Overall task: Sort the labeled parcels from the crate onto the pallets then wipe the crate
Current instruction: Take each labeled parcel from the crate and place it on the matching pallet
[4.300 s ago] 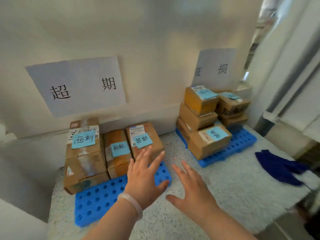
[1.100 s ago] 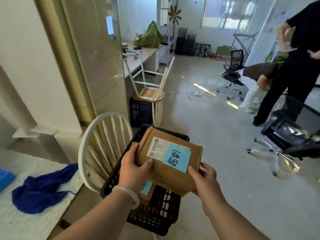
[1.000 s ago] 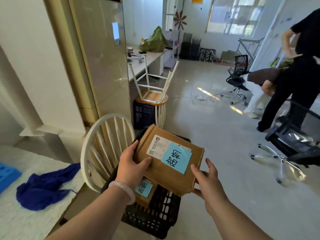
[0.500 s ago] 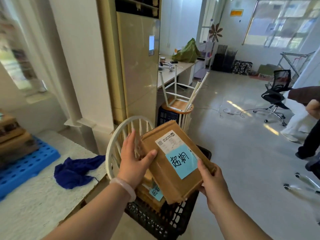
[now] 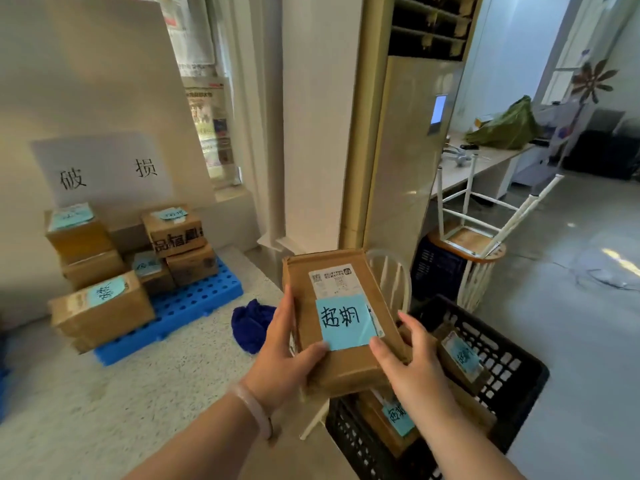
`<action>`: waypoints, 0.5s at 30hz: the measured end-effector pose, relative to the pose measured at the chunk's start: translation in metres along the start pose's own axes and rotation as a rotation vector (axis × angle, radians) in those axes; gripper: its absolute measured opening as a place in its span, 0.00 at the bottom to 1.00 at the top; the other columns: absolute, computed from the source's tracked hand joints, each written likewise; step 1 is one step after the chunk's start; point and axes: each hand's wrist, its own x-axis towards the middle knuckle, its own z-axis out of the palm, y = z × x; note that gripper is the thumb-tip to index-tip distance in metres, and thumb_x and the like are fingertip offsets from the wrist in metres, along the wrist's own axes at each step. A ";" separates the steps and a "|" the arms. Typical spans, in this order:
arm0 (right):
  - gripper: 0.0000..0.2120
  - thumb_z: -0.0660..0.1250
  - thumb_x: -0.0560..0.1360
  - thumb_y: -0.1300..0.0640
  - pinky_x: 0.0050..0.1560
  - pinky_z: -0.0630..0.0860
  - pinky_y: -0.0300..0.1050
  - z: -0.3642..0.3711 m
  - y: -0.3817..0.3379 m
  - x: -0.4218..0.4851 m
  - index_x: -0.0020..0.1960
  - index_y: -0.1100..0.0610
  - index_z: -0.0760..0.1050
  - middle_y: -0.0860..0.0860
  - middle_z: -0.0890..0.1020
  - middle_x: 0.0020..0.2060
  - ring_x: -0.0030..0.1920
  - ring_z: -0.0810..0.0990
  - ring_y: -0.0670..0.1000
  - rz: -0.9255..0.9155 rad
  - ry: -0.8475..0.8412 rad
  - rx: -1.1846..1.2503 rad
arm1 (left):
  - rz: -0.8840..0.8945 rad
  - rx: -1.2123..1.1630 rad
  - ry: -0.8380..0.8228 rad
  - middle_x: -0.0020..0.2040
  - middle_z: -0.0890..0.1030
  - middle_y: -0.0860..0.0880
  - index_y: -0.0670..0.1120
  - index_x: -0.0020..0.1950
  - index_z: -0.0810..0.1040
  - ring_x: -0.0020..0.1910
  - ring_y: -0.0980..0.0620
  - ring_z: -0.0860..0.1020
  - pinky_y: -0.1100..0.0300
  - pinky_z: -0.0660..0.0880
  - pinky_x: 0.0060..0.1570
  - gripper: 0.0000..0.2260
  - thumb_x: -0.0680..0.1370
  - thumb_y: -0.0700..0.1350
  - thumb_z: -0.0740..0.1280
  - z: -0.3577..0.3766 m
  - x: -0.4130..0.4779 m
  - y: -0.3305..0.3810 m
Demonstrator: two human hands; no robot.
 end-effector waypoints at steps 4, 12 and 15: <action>0.32 0.55 0.77 0.37 0.35 0.71 0.34 0.029 -0.021 0.003 0.69 0.24 0.35 0.43 0.63 0.72 0.57 0.72 0.45 -0.183 -0.102 -0.253 | 0.042 0.095 0.074 0.77 0.47 0.66 0.80 0.67 0.49 0.75 0.58 0.56 0.49 0.69 0.70 0.36 0.77 0.49 0.69 -0.031 -0.011 -0.009; 0.30 0.44 0.76 0.36 0.37 0.77 0.34 0.183 -0.092 -0.016 0.66 0.27 0.23 0.45 0.62 0.65 0.48 0.72 0.39 -0.614 -0.221 -0.688 | 0.002 0.227 0.227 0.74 0.45 0.68 0.82 0.65 0.50 0.76 0.55 0.54 0.47 0.65 0.72 0.42 0.62 0.66 0.76 -0.195 -0.049 -0.038; 0.31 0.43 0.75 0.36 0.36 0.79 0.34 0.257 -0.115 -0.026 0.65 0.27 0.22 0.46 0.59 0.70 0.49 0.74 0.41 -0.698 -0.303 -0.672 | -0.027 0.285 0.328 0.76 0.44 0.66 0.81 0.66 0.49 0.77 0.53 0.51 0.45 0.61 0.74 0.45 0.60 0.65 0.76 -0.266 -0.074 -0.053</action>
